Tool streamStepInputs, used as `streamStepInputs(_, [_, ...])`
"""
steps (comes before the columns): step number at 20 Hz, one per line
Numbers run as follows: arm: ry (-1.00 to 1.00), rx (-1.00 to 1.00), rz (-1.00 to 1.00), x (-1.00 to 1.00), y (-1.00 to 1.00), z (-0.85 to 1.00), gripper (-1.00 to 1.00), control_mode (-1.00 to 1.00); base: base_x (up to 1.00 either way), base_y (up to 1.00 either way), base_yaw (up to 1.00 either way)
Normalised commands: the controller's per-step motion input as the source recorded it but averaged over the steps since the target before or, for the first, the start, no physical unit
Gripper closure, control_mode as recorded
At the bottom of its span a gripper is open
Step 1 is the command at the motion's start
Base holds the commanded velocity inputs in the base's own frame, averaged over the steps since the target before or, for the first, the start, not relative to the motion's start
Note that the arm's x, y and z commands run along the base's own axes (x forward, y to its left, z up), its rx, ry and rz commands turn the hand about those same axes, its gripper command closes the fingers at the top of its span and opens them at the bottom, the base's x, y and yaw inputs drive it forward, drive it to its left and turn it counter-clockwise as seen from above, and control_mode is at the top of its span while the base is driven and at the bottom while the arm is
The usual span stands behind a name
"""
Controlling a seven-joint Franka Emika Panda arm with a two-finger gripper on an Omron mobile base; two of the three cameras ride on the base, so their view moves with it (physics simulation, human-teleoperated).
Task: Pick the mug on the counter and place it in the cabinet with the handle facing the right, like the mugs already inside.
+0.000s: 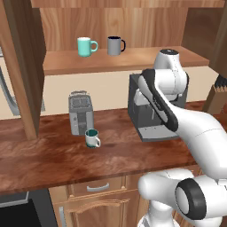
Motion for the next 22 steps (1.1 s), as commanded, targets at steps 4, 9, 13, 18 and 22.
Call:
streamStepInputs(4, [0.01,0.00,0.04,-0.02,0.00,-0.03,-1.00,-1.00,0.00,0.00,0.00])
streamStepInputs(9, [0.02,0.00,0.10,-0.13,0.00,-0.12,-1.00,-1.00,0.00,0.00,0.00])
streamStepInputs(13, [0.00,0.00,0.17,-0.23,0.08,-0.13,-1.00,-1.00,0.00,0.00,0.00])
streamStepInputs(18, [0.00,0.00,0.18,-0.22,0.11,-0.07,-1.00,-1.00,0.00,0.00,0.00])
streamStepInputs(22, [-0.03,0.00,0.18,-0.24,0.13,0.00,-1.00,-1.00,0.00,0.00,0.00])
